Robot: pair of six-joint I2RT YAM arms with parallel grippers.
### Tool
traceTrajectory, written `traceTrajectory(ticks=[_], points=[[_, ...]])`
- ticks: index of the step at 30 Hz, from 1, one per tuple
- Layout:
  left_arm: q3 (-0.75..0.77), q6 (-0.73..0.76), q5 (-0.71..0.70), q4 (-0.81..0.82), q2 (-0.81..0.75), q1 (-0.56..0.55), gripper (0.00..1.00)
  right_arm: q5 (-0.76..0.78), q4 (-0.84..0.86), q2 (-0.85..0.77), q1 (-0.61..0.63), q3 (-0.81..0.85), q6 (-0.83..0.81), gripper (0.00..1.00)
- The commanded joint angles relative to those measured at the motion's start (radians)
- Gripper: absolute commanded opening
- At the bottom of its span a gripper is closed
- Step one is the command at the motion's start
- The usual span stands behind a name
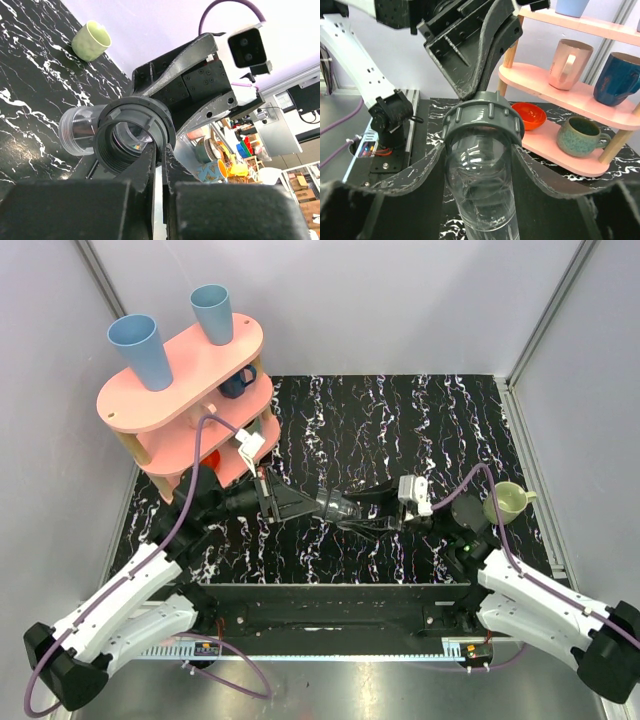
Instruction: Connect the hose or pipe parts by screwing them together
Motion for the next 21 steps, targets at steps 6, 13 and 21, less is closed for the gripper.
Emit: traceTrajectory(ticks=[6, 13, 21], points=[[-0.163, 0.245, 0.078, 0.270, -0.110, 0.005, 0.00, 0.088, 0.107, 0.027, 0.010, 0.072, 0.243, 0.00], [-0.284, 0.587, 0.093, 0.338, -0.236, 0.004, 0.00, 0.048, 0.086, 0.044, 0.010, 0.119, 0.402, 0.00], [-0.247, 0.898, 0.109, 0.177, -0.203, 0.005, 0.00, -0.013, 0.112, 0.071, 0.010, 0.122, 0.560, 0.00]])
